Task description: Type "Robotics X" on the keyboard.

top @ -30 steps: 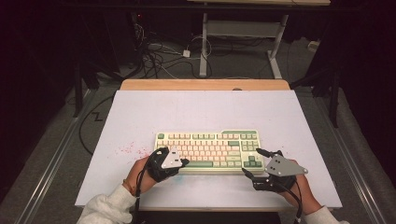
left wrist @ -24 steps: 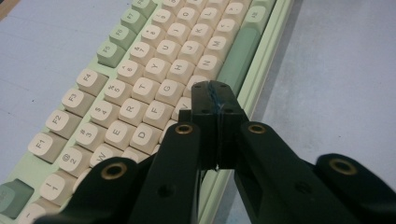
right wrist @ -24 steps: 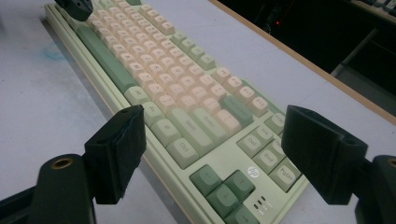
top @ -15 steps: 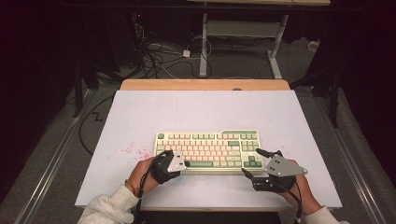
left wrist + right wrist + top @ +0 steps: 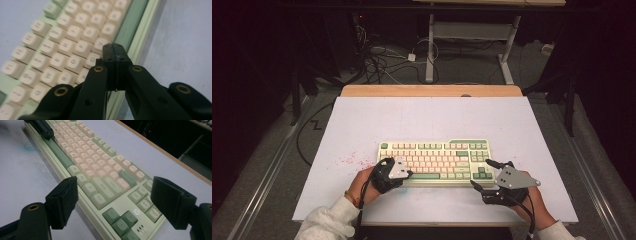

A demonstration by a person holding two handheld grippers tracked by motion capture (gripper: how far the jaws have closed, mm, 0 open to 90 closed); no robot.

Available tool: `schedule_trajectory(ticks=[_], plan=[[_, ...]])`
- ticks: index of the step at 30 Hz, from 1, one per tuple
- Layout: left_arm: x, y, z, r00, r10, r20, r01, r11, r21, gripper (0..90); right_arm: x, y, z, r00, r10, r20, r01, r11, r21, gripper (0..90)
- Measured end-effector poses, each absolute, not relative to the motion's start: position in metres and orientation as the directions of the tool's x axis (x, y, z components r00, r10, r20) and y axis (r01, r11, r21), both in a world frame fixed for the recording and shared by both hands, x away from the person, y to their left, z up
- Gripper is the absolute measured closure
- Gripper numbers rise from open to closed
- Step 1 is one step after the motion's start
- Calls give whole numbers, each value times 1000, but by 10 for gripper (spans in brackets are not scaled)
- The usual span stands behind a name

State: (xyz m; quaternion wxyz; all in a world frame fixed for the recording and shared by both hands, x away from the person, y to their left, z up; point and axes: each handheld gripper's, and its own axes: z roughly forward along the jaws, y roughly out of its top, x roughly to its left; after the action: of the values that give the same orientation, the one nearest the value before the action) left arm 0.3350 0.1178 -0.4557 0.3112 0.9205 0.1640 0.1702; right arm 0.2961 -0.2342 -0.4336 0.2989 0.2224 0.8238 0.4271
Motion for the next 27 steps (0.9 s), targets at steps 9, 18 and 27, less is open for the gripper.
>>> schedule_trajectory(ticks=[9,18,27], plan=[[332,128,-434,864,444,236,169,-699,695,873,296,-237,-432,-715,630,-304,111,531,840,226],[333,139,-428,839,484,247,172,-668,724,776,297,-238,-431,-713,633,-300,115,529,841,229],[333,142,-425,813,509,282,155,-656,739,509,297,-238,-431,-715,633,-297,116,527,842,230]])
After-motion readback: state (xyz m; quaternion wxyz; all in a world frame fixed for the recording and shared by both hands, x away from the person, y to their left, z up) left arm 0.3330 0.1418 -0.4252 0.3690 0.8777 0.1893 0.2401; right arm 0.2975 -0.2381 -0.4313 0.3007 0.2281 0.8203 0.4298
